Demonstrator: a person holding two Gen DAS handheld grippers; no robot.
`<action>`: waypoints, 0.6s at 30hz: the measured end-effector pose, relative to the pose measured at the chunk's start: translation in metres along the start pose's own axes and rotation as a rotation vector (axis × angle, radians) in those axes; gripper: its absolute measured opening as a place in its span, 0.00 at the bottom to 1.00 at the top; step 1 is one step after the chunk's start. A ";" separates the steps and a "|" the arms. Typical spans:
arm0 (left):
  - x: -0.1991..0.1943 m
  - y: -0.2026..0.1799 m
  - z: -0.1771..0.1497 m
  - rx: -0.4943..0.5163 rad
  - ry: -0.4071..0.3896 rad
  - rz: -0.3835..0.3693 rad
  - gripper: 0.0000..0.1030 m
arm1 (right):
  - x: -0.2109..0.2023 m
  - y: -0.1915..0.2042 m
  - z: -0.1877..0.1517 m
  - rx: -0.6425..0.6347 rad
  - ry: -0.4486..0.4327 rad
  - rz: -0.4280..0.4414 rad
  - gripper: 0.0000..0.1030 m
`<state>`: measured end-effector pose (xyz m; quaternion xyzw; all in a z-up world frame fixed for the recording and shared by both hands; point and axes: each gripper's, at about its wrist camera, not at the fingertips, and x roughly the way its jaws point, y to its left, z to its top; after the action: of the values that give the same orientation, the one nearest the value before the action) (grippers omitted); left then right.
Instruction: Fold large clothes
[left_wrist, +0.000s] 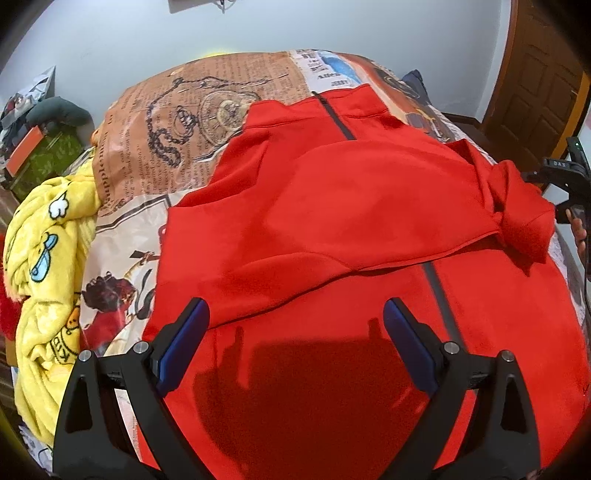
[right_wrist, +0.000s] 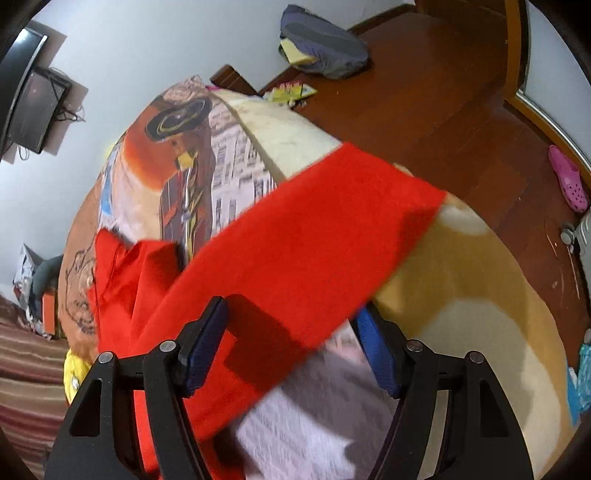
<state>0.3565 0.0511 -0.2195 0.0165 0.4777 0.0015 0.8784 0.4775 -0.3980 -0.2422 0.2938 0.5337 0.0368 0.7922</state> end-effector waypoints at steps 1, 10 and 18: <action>0.000 0.002 -0.001 -0.002 -0.001 0.006 0.93 | 0.004 0.001 0.002 -0.007 -0.003 -0.032 0.43; -0.019 0.014 -0.008 -0.003 -0.039 0.028 0.93 | -0.056 0.041 0.004 -0.167 -0.181 -0.079 0.05; -0.050 0.032 -0.014 -0.050 -0.097 -0.001 0.93 | -0.147 0.172 -0.016 -0.456 -0.280 0.066 0.05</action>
<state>0.3184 0.0821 -0.1840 -0.0054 0.4344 0.0121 0.9006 0.4446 -0.3042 -0.0383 0.1272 0.3868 0.1410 0.9024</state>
